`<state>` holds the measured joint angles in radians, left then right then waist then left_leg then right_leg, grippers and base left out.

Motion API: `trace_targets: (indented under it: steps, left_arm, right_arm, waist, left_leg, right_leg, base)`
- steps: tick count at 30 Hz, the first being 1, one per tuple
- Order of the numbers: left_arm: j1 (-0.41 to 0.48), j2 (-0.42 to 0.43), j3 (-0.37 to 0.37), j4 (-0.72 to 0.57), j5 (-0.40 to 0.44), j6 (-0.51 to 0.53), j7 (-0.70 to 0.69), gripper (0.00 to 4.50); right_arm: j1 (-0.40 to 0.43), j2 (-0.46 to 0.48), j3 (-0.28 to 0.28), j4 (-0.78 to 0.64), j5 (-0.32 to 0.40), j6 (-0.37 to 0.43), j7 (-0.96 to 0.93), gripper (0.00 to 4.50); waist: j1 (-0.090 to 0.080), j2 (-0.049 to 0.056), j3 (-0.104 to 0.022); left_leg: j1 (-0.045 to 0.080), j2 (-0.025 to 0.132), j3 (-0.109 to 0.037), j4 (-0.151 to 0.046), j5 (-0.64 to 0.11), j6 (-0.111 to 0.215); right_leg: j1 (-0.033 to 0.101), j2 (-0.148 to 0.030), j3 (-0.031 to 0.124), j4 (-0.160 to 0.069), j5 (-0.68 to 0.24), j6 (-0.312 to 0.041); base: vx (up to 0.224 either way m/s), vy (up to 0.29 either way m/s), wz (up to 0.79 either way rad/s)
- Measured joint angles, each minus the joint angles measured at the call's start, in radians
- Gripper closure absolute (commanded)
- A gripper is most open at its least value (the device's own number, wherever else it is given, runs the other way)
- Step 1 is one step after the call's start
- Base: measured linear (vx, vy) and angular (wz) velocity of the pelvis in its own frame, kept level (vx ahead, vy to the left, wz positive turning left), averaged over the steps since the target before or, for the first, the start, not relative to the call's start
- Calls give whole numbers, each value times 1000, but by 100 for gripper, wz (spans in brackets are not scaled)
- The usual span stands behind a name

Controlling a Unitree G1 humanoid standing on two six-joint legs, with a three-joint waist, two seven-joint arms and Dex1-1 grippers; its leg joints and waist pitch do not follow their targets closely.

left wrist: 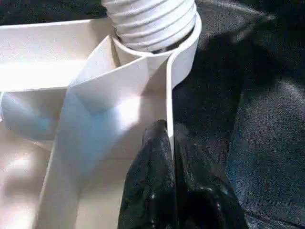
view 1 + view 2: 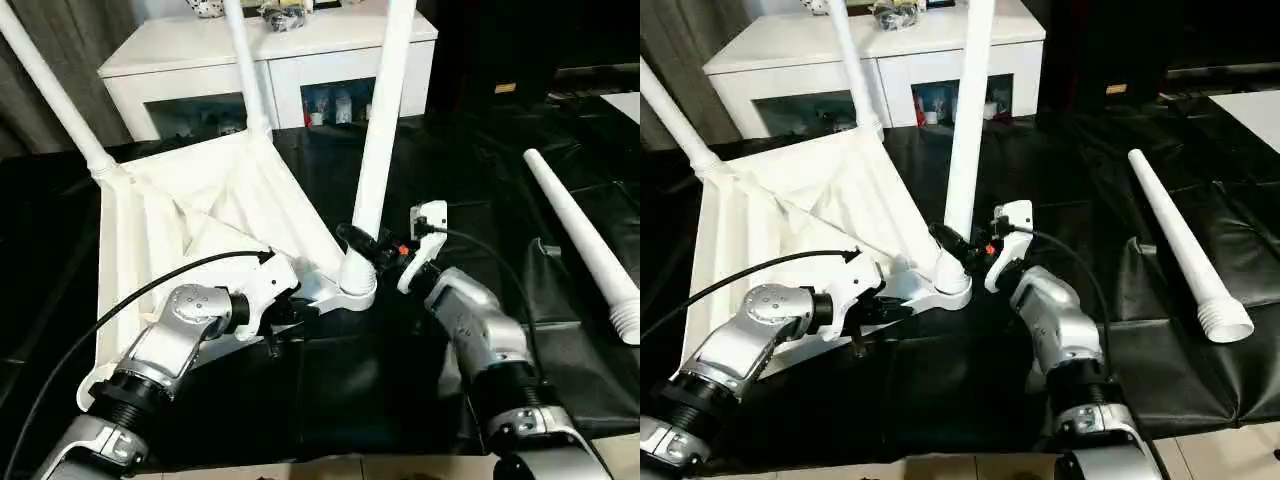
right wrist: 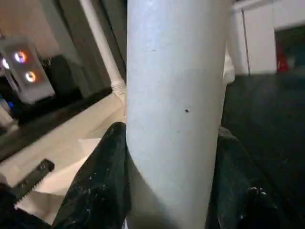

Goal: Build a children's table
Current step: Insert table leg to table base

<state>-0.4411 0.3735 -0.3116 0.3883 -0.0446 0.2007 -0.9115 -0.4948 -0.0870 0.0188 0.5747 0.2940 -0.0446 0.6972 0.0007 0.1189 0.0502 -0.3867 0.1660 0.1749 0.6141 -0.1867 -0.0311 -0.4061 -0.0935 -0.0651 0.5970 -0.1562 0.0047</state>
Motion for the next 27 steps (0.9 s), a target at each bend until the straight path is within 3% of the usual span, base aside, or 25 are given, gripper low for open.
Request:
trace_targets:
  steps: [3,15,27]
  left_arm:
    - [-2,-11,1,11,0,-11,13,450]
    - [-8,-33,1,29,2,-31,26,450]
    - [-27,-43,0,62,2,-41,32,450]
  right_arm:
    - [20,7,10,24,-30,-110,-16,265]
    - [99,19,14,33,-56,-299,-76,265]
    - [123,18,3,24,-47,-309,-87,265]
  waist:
    - [1,-4,-3]
    - [4,-10,-6]
    - [2,-10,-6]
  left_leg:
    - [0,0,0,0,0,0]
    - [0,-1,0,0,0,0]
    - [0,-1,0,0,0,0]
  right_leg:
    - [0,0,0,0,0,0]
    - [3,0,1,-2,0,0]
    - [3,0,1,-2,-3,5]
  base:
    - [0,0,0]
    - [0,0,0]
    - [0,0,0]
